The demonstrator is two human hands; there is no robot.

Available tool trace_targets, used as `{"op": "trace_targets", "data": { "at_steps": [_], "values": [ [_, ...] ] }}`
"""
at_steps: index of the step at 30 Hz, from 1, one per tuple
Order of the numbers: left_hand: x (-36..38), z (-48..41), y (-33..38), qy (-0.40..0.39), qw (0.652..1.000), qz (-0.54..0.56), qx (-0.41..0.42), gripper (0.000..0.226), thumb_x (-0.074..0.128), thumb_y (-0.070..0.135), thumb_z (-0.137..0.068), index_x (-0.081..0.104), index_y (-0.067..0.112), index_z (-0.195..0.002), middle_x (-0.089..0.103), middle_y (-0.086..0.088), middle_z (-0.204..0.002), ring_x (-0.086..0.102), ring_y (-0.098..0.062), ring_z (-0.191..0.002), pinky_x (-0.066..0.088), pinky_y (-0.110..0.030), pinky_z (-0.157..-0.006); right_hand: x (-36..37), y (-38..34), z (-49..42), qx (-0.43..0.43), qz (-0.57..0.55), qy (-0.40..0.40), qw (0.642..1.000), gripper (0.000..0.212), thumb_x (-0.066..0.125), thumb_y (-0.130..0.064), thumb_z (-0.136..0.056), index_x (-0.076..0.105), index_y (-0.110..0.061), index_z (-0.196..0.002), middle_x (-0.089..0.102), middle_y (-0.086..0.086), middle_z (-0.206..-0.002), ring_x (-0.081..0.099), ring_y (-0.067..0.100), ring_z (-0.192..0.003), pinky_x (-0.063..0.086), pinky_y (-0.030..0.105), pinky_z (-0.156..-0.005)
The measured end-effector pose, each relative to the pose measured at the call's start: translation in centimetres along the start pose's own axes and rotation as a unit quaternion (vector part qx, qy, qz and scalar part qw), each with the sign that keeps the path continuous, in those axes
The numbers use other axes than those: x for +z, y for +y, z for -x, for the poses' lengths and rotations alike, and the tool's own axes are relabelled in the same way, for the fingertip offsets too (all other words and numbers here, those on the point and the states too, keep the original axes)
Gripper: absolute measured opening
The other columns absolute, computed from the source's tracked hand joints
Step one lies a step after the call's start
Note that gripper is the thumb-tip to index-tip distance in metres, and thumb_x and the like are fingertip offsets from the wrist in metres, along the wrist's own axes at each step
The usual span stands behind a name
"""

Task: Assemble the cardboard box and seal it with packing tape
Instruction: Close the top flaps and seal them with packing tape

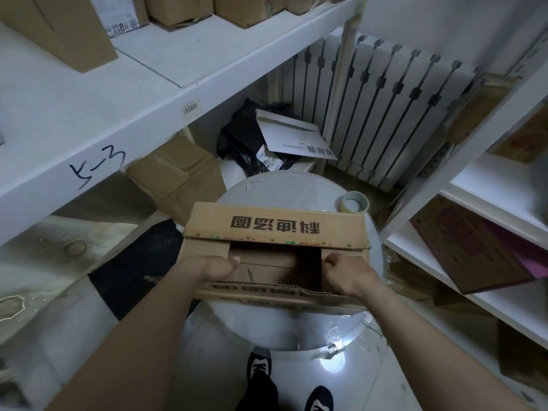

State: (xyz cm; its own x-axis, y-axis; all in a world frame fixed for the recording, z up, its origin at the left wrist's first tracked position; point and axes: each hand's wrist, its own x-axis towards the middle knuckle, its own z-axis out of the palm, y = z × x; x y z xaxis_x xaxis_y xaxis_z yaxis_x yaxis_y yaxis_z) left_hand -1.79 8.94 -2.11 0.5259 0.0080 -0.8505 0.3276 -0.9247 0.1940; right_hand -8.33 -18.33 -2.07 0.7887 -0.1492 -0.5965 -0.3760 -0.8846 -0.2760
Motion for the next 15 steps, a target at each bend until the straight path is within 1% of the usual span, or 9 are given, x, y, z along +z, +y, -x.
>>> {"op": "trace_targets", "data": {
  "at_steps": [1,3,5,6,8,9,11,13,15],
  "values": [
    [0.0,0.1,0.0,0.014,1.000,-0.012,0.015,0.072,0.020,0.059,-0.100,0.031,0.009,-0.151,0.029,-0.013,-0.157,0.027,-0.030,-0.143,0.022,-0.042,-0.117,0.0,-0.1,0.0,-0.005,-0.015,0.034,0.999,0.034,0.034,-0.036,-0.090,0.063,-0.021,-0.102,0.064,0.016,-0.119,0.056,0.035,-0.110,0.046,0.035,-0.087],
    [0.1,1.0,0.1,0.079,0.994,-0.057,0.054,0.070,0.014,0.059,-0.100,0.045,0.012,-0.142,0.045,-0.012,-0.147,0.042,-0.029,-0.133,0.034,-0.039,-0.107,-0.2,0.0,0.7,-0.002,-0.048,0.099,0.994,0.032,0.037,-0.030,-0.092,0.064,-0.018,-0.103,0.066,0.014,-0.115,0.058,0.035,-0.107,0.045,0.034,-0.081],
    [0.4,2.4,-0.1,0.173,0.975,-0.089,0.104,0.069,0.013,0.062,-0.098,0.061,0.019,-0.120,0.062,-0.007,-0.123,0.056,-0.026,-0.112,0.043,-0.036,-0.091,-0.3,0.1,1.3,-0.003,-0.068,0.139,0.988,0.031,0.039,-0.027,-0.093,0.066,-0.019,-0.104,0.067,0.014,-0.113,0.058,0.035,-0.107,0.045,0.034,-0.079],
    [0.8,3.0,-0.3,0.217,0.962,-0.094,0.137,0.069,0.012,0.066,-0.095,0.064,0.022,-0.106,0.066,-0.004,-0.108,0.059,-0.023,-0.100,0.046,-0.035,-0.084,-0.4,0.2,1.5,-0.009,-0.073,0.151,0.986,0.030,0.039,-0.027,-0.093,0.066,-0.019,-0.104,0.067,0.014,-0.111,0.057,0.035,-0.107,0.046,0.035,-0.079],
    [1.9,4.3,-0.4,0.293,0.924,-0.098,0.223,0.070,0.008,0.072,-0.088,0.061,0.026,-0.085,0.063,0.006,-0.084,0.059,-0.015,-0.081,0.045,-0.032,-0.075,-0.6,0.3,2.0,-0.023,-0.079,0.180,0.980,0.029,0.040,-0.027,-0.093,0.066,-0.020,-0.104,0.067,0.012,-0.107,0.056,0.033,-0.106,0.049,0.037,-0.080],
    [2.4,4.8,-0.4,0.314,0.905,-0.102,0.269,0.066,0.009,0.072,-0.086,0.059,0.029,-0.083,0.060,0.011,-0.081,0.057,-0.011,-0.078,0.042,-0.031,-0.076,-0.7,0.3,2.3,-0.030,-0.086,0.198,0.976,0.028,0.040,-0.028,-0.092,0.065,-0.021,-0.104,0.067,0.010,-0.106,0.057,0.031,-0.103,0.050,0.038,-0.080],
    [3.7,4.6,-0.5,0.334,0.868,-0.154,0.334,0.054,0.021,0.068,-0.089,0.061,0.033,-0.093,0.060,0.016,-0.087,0.055,-0.006,-0.084,0.039,-0.034,-0.086,-0.7,0.4,2.7,-0.055,-0.098,0.243,0.964,0.026,0.043,-0.032,-0.090,0.065,-0.024,-0.103,0.068,0.005,-0.104,0.057,0.027,-0.099,0.050,0.036,-0.078],
    [4.6,3.3,-0.6,0.366,0.832,-0.208,0.361,0.041,0.036,0.056,-0.092,0.066,0.029,-0.099,0.063,0.012,-0.093,0.057,-0.011,-0.088,0.043,-0.045,-0.093,-0.3,0.5,2.9,-0.104,-0.070,0.292,0.948,0.030,0.048,-0.038,-0.086,0.065,-0.025,-0.107,0.067,0.001,-0.106,0.054,0.023,-0.104,0.045,0.033,-0.082],
    [4.7,2.4,-0.3,0.394,0.822,-0.195,0.363,0.024,0.056,0.037,-0.090,0.069,0.023,-0.105,0.067,0.005,-0.096,0.062,-0.019,-0.089,0.047,-0.055,-0.092,0.5,0.6,2.6,-0.143,-0.010,0.307,0.941,0.038,0.052,-0.041,-0.082,0.064,-0.024,-0.114,0.063,0.001,-0.109,0.051,0.023,-0.107,0.043,0.035,-0.088]
  ]
}}
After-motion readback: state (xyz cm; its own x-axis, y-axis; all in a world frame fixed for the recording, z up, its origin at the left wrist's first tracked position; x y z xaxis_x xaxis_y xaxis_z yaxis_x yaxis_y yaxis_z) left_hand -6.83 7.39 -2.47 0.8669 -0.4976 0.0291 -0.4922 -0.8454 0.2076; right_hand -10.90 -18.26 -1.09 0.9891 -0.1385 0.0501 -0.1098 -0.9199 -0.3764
